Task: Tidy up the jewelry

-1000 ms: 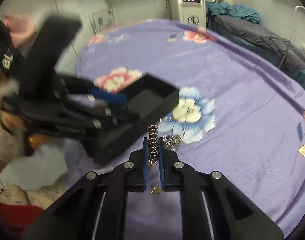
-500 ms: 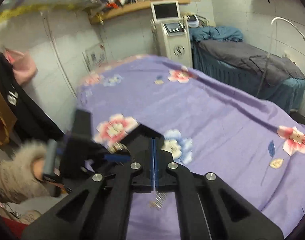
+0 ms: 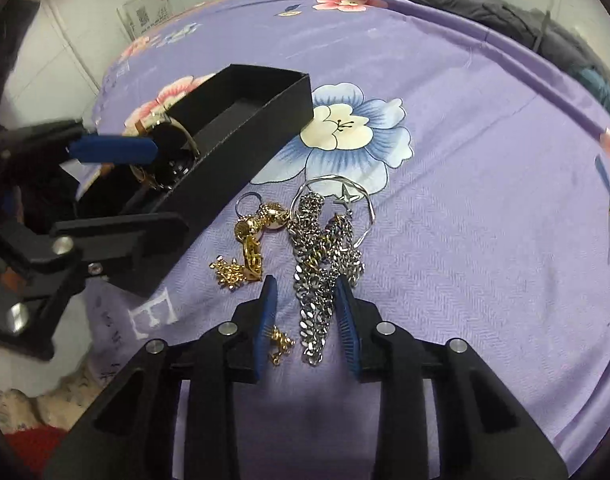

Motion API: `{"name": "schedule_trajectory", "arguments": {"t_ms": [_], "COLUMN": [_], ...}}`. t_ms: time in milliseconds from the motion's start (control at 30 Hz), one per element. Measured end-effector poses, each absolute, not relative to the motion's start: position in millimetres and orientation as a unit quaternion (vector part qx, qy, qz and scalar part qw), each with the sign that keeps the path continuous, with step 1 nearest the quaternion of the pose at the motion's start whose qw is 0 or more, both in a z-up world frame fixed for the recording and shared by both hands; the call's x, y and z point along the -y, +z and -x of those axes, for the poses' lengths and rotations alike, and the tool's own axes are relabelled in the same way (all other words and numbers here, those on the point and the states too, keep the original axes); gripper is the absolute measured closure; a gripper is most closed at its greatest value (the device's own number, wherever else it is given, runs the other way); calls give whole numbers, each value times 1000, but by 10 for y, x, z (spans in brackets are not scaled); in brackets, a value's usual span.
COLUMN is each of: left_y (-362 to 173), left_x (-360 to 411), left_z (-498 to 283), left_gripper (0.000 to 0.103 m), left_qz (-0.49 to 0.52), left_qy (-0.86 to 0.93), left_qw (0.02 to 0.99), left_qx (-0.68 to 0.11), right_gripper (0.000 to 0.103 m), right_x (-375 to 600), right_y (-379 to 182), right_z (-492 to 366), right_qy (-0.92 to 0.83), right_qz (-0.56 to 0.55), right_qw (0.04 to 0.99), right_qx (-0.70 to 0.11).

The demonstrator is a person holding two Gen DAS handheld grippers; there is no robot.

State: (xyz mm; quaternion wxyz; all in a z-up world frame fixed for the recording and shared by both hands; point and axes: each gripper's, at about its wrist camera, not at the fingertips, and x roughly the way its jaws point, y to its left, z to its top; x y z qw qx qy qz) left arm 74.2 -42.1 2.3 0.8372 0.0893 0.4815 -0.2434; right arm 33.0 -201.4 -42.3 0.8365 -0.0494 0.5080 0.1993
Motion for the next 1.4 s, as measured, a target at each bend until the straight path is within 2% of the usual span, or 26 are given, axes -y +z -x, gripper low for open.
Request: {"name": "schedule_trajectory", "arguments": {"t_ms": [133,267,433,633,733,1033,1167,1233,1400], "left_y": [65,121,105,145,263,634,600,591,566], "left_x": [423,385,379,505,568,641,794,796,449], "left_z": [-730,-722,-717,-601,-512,-466,-430,-436,-495], "left_gripper": [25,24,24,24,24,24,26,32,32], "left_qz": [-93,-88,-88,-93,-90,-36,-54,-54,-41], "left_qy": [-243,-242,-245,-269,-289,-350,-379,-372,-319], "left_qw": [840,844,842,839,845,864,855,859,875], "left_qx": [-476,-471,-472,-463,-441,-360,-349,-348,-361], "right_gripper": [93,93,93,93,93,93,93,93,93], "right_x": [1898,2133,2452,2537,2521,2473,2423,2399,2196], "right_y": [-414,-302,378,1240,1446,1509,1513,1510,1356], "right_z": [-299,-301,-199,-81,-102,-4,33,18,-175], "right_qy": [184,176,206,221,223,249,264,266,274], "right_qz": [98,36,-38,-42,-43,-62,-63,-67,-62], "right_qw": [840,852,880,910,914,908,903,902,895], "right_qx": [-501,-493,-426,-348,-336,-333,-333,-332,-345]}}
